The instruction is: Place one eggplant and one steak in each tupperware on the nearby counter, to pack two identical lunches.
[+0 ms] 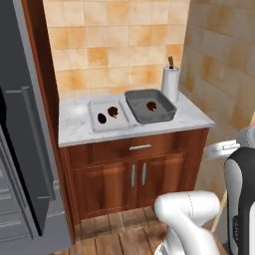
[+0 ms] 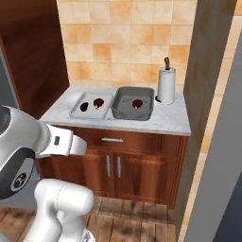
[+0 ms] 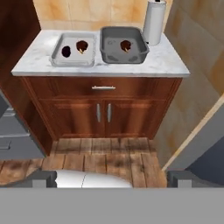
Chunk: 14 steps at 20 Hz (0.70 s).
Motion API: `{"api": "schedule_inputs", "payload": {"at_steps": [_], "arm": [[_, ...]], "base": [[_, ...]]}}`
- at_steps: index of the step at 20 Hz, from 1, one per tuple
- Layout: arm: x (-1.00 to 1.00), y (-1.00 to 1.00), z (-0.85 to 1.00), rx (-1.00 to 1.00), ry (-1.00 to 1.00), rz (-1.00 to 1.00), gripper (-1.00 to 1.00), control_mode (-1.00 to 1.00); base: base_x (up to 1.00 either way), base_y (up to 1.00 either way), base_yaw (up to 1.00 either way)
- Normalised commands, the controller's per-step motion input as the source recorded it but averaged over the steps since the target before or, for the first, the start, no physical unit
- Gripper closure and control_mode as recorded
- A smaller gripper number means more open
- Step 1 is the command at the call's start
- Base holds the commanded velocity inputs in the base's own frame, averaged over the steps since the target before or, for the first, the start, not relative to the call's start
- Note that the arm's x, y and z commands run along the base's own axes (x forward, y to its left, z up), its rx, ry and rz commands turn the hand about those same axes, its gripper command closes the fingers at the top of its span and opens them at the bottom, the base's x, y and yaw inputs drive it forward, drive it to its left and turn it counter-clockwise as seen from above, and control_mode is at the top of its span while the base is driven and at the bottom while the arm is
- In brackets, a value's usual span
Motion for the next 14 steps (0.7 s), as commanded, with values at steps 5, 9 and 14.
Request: {"api": "schedule_inputs", "payload": {"at_steps": [5, 9, 14], "arm": [[0.00, 0.00, 0.00, 0.00, 0.00, 0.00, -1.00, 1.00], [0.00, 0.00, 0.00, 0.00, 0.00, 0.00, -1.00, 1.00], [0.00, 0.00, 0.00, 0.00, 0.00, 0.00, -1.00, 1.00]], "base": [[-1.00, 0.14, 0.12], [-0.82, 0.52, 0.07], [-0.11, 1.00, 0.00]]}}
